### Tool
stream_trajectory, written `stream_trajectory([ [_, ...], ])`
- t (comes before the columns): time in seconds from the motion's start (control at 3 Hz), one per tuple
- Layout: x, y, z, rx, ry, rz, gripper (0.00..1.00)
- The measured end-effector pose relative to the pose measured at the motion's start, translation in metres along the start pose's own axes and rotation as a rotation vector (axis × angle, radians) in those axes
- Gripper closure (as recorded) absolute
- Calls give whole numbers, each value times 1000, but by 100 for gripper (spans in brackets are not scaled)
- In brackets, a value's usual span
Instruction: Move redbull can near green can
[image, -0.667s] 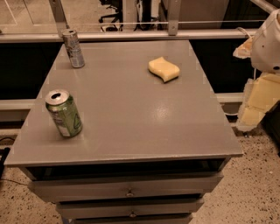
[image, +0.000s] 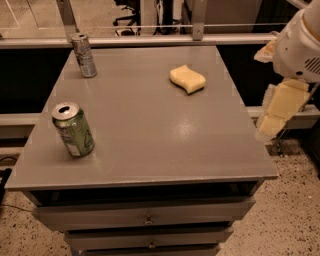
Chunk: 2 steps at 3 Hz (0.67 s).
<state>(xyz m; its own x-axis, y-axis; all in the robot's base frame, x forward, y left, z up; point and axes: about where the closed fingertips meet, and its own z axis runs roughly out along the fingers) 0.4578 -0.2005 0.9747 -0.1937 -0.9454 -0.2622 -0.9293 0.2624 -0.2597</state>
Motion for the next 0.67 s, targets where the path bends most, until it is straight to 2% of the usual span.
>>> stream_trajectory([
  [0.33,-57,-39,22,34,-150,-34,0],
  [0.67,-101,-69,31,76,-261,-55,0],
])
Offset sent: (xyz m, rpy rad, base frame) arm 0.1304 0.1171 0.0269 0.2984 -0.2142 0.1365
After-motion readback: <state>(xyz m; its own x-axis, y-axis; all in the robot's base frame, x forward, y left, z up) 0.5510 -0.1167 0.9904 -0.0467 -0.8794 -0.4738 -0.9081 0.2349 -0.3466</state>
